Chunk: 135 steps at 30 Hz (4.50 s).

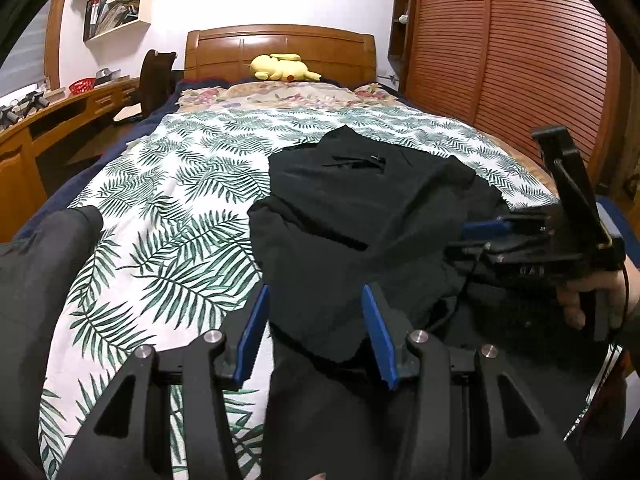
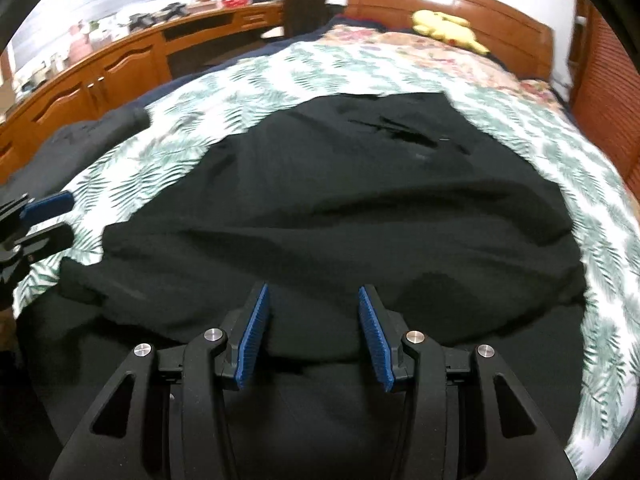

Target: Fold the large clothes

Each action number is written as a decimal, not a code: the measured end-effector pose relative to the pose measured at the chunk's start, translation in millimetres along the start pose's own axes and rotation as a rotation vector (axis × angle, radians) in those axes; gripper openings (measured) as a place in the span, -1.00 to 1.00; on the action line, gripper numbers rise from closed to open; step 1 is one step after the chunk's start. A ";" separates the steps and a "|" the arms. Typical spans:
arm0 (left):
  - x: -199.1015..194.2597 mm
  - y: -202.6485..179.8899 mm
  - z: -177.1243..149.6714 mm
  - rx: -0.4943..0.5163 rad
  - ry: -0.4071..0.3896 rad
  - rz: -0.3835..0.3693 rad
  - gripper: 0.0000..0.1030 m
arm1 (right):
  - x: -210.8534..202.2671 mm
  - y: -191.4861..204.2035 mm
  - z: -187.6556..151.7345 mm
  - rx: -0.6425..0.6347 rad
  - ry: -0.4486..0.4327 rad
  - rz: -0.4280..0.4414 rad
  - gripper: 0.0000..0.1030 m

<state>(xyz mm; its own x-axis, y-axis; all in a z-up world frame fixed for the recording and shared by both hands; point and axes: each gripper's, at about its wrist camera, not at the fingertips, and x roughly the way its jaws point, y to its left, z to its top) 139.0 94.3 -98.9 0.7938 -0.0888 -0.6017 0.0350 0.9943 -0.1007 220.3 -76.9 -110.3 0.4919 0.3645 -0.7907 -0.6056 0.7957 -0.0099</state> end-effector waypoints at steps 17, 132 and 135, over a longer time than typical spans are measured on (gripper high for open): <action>-4.6 19.9 -0.9 -0.029 0.008 0.021 -0.09 | 4.7 49.4 -28.8 -0.090 0.124 0.176 -0.11; -80.7 1.2 -106.3 -0.065 0.153 0.039 -0.32 | -167.4 -102.9 -235.7 0.197 0.052 -0.219 0.20; -81.7 -2.1 -107.1 -0.052 0.149 0.037 -0.38 | -167.2 -97.2 -236.0 0.189 0.055 -0.194 0.11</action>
<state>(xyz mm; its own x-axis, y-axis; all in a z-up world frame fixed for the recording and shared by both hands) 9.1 93.2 -134.3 0.6949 -0.0639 -0.7163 -0.0268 0.9931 -0.1146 49.3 -329.4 -121.6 0.5496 0.1741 -0.8171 -0.3736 0.9260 -0.0540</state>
